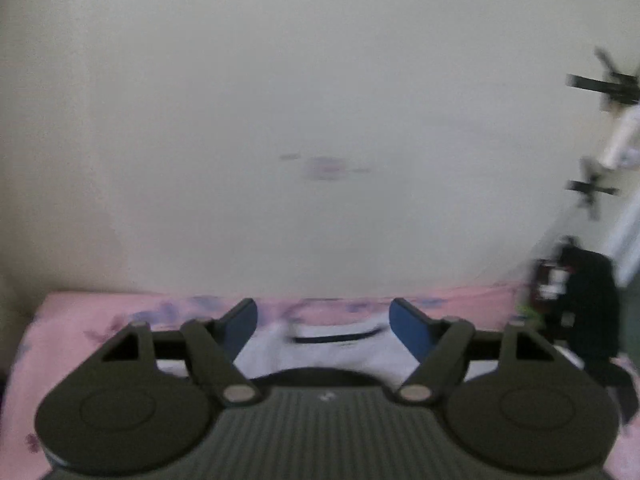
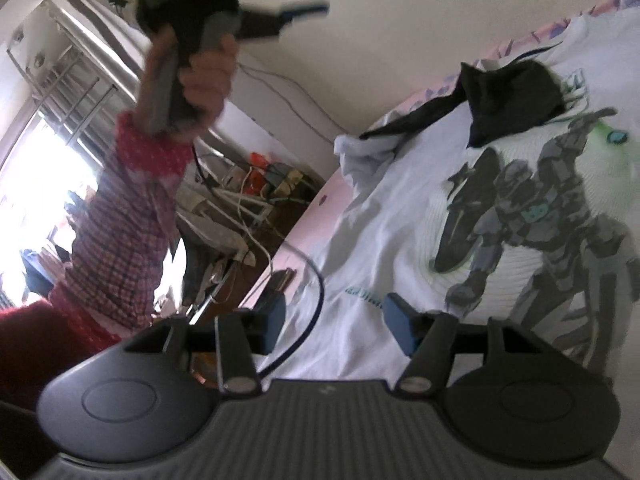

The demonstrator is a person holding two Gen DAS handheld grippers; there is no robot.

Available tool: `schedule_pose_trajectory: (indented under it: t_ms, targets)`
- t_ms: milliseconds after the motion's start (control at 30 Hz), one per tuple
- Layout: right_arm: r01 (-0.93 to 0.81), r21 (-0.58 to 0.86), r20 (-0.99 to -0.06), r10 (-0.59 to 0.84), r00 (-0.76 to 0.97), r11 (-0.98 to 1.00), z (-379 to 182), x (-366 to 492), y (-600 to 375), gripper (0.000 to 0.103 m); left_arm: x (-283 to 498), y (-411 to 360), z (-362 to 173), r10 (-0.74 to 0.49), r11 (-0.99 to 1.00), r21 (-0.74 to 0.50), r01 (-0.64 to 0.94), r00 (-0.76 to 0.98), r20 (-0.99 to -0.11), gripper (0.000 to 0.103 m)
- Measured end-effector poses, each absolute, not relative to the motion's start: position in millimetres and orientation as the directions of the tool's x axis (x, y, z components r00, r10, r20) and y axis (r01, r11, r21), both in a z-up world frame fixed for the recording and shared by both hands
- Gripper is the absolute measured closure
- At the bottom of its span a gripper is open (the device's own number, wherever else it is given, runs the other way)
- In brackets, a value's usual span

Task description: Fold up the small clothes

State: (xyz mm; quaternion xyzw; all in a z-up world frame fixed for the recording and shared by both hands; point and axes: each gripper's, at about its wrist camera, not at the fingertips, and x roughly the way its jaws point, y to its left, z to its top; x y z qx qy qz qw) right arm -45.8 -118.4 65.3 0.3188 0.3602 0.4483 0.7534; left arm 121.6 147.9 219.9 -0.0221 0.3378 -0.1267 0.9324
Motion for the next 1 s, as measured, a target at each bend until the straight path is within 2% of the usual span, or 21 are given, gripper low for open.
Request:
schedule_pose_trajectory:
  t_ms: [100,200,300,400,467,500,533,567,600,700,867,900,933,967,1000]
  targets:
    - [-0.463,0.782,-0.234,0.885,0.403,0.417,90.9,-31.7,-148.6,0.044,121.8,200.0,200.8,-0.166,0.985,-0.139,0.099,0.743,-0.649,0.028]
    - [-0.475,0.627,-0.364,0.771,0.522,0.618,120.1,0.3,-164.1,0.044,115.2,257.4,179.0,-0.123,0.979,-0.202,-0.017,0.741,-0.660,0.028]
    - [-0.449,0.477,-0.520,0.655,0.549,0.755,121.9,53.5,-150.2,0.044,103.2,302.5,156.5,-0.104,0.955,-0.275,-0.110,0.744,-0.660,0.028]
    - [-0.395,0.417,-0.615,0.574,0.540,0.818,102.3,100.2,-133.0,0.044,91.0,325.0,136.5,-0.107,0.929,-0.330,-0.167,0.733,-0.672,0.028]
    - [-0.375,0.443,-0.655,0.579,0.485,0.815,83.1,123.2,-122.5,0.046,84.6,330.2,128.5,-0.105,0.924,-0.337,-0.180,0.728,-0.678,0.028]
    - [-0.377,0.454,-0.666,0.589,0.458,0.807,76.5,127.9,-115.5,0.057,83.4,330.9,129.4,-0.105,0.924,-0.336,-0.181,0.726,-0.679,0.028]
    - [-0.383,0.429,-0.663,0.573,0.481,0.818,78.6,125.4,-110.7,0.075,79.5,331.4,129.0,-0.105,0.925,-0.334,-0.180,0.725,-0.681,0.028]
    - [-0.410,0.419,-0.668,0.581,0.465,0.810,81.4,123.2,-105.6,0.102,76.8,325.9,129.2,-0.103,0.927,-0.330,-0.179,0.725,-0.681,0.028]
    - [-0.425,0.441,-0.644,0.609,0.463,0.790,87.4,115.3,-107.5,0.103,78.2,321.2,128.4,-0.101,0.929,-0.326,-0.177,0.726,-0.681,0.028]
    - [-0.443,0.373,-0.595,0.577,0.559,0.815,117.2,100.5,-134.5,0.103,81.7,312.9,127.9,-0.104,0.936,-0.314,-0.157,0.731,-0.675,0.027]
    - [-0.268,0.300,-0.594,0.400,0.699,0.915,143.4,98.4,-215.8,0.103,94.7,288.1,116.9,-0.134,0.943,-0.313,-0.110,0.736,-0.663,0.027]
    - [-0.226,0.294,-0.595,0.363,0.718,0.929,144.1,94.9,-228.4,0.100,97.4,282.9,114.2,-0.137,0.944,-0.311,-0.106,0.733,-0.666,0.027]
    - [-0.208,0.299,-0.590,0.352,0.727,0.931,144.6,90.2,-236.7,0.078,99.7,277.1,111.0,-0.141,0.945,-0.311,-0.103,0.730,-0.669,0.027]
    - [-0.185,0.309,-0.583,0.339,0.739,0.933,145.4,81.9,-246.7,0.070,101.0,271.8,108.1,-0.146,0.945,-0.312,-0.098,0.727,-0.671,0.027]
    - [-0.184,0.323,-0.573,0.346,0.743,0.928,145.6,73.8,-254.7,0.070,101.4,267.0,105.4,-0.155,0.945,-0.315,-0.089,0.726,-0.670,0.027]
